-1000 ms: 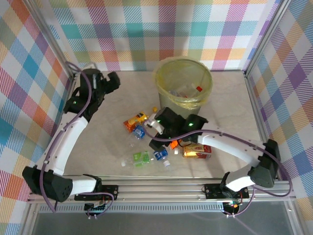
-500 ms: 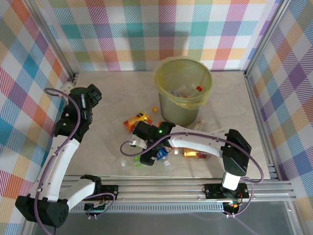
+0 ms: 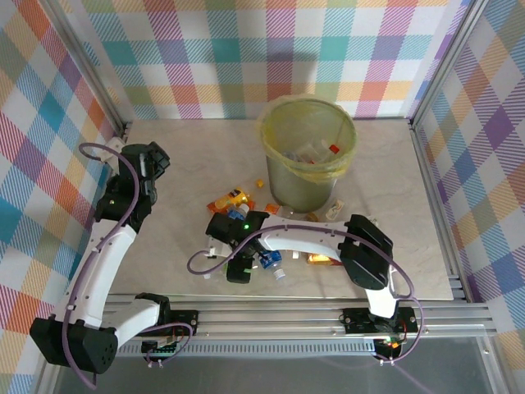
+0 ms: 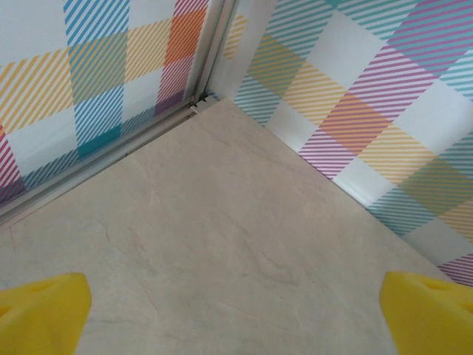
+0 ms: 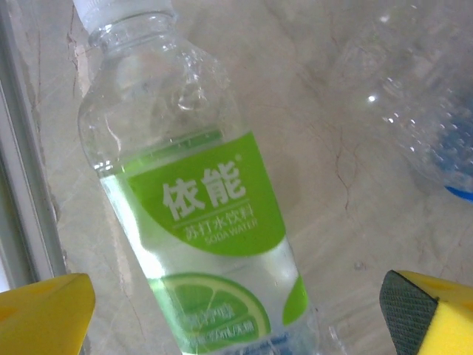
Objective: Put the plastic bottles in the bin
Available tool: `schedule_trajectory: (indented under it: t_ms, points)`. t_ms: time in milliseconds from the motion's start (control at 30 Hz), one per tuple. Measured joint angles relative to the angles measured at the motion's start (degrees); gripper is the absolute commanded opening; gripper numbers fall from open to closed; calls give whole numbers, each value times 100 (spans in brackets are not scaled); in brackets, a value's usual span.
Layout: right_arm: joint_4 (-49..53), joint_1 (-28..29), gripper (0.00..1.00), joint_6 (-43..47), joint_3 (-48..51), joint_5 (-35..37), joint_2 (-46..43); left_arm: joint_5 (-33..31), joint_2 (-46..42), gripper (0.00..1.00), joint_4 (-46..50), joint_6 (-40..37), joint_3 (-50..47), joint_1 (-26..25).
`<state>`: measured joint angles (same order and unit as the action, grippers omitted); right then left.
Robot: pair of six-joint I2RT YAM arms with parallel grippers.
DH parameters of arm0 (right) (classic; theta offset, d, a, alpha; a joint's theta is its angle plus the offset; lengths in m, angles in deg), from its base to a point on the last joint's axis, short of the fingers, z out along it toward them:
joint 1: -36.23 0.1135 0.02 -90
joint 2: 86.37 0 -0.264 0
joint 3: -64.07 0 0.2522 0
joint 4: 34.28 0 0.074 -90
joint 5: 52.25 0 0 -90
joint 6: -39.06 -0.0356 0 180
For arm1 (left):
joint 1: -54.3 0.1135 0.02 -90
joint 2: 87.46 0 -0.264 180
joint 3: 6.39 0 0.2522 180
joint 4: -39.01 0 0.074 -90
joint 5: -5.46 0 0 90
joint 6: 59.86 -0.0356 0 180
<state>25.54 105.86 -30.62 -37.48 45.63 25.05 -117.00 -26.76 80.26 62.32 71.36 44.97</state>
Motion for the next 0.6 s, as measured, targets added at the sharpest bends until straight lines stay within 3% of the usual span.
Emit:
schedule_trajectory:
  t_ms: [600]
  points:
    - [-20, 13, 97, 313, -142, -181, 612, 44, 144, 100, 103, 20, 0, 118]
